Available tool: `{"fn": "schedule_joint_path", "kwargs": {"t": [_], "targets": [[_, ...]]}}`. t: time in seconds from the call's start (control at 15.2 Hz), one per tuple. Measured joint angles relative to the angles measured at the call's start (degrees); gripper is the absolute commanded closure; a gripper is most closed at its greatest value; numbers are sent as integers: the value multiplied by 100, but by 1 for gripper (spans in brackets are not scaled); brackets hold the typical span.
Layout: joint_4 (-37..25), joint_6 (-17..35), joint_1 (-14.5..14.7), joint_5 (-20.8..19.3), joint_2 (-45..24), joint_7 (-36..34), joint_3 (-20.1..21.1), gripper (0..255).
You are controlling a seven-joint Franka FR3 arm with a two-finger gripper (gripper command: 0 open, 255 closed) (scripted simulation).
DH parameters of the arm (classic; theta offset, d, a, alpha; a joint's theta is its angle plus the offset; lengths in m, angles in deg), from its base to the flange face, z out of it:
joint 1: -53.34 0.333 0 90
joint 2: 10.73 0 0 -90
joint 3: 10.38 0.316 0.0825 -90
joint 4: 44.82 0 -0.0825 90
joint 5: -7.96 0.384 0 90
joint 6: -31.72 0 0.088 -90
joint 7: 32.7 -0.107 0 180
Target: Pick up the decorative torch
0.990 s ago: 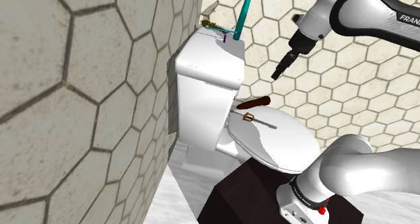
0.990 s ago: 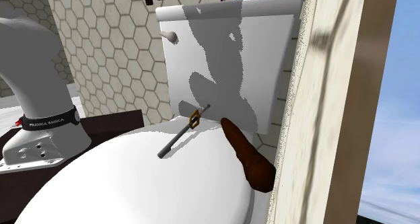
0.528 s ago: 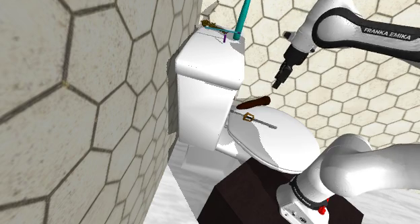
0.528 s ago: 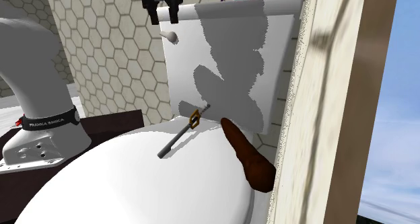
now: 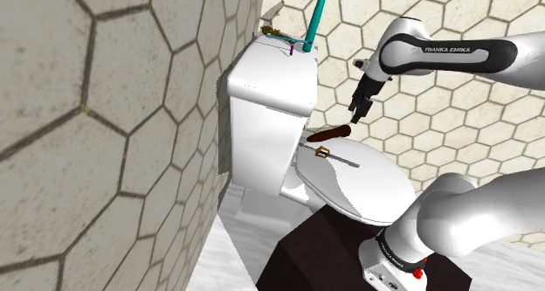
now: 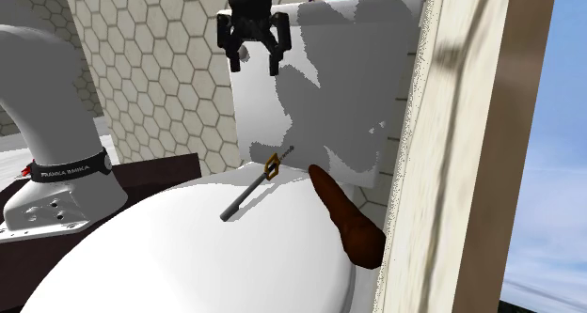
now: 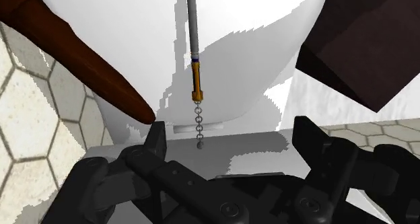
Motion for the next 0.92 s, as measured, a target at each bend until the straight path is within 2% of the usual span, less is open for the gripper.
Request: {"fn": "schedule_joint_path", "kwargs": {"t": [0.4,0.66,0.92], "targets": [[-403,637,289,194,-1384,1649,-781,0],[-901,947,391,664,-2524,2893,-1144,0],[-1517,1105,257,1241,-3676,4085,-1181,0]]}}
